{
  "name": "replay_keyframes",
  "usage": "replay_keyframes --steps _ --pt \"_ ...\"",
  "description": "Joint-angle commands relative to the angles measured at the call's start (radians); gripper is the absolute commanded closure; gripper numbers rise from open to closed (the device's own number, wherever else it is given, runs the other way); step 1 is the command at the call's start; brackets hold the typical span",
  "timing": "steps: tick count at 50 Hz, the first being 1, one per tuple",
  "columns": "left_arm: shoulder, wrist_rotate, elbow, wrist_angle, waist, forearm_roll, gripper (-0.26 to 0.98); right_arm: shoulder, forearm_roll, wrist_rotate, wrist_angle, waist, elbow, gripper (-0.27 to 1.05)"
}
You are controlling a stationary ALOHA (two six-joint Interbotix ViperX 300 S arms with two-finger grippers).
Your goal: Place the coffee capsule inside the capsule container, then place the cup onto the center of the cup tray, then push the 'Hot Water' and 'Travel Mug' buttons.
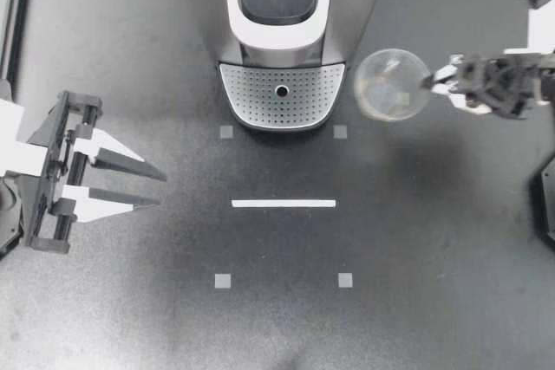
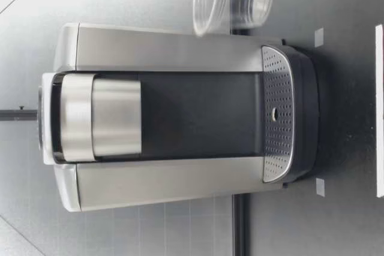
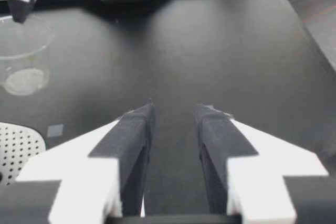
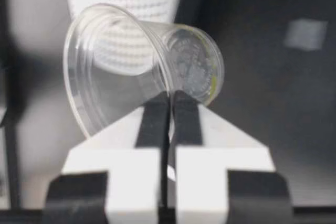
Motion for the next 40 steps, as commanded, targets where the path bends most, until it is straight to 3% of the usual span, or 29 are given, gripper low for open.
replay_keyframes --steps 1,40 --pt "-0.005 0.0 -0.008 -0.006 0.002 -0.002 0.41 0.029 0.002 0.008 -0.041 0.032 -0.051 0.73" --pt "-0.008 0.002 0.014 -0.008 0.002 -0.002 0.41 0.387 0.0 0.006 -0.083 0.084 -0.341 0.73"
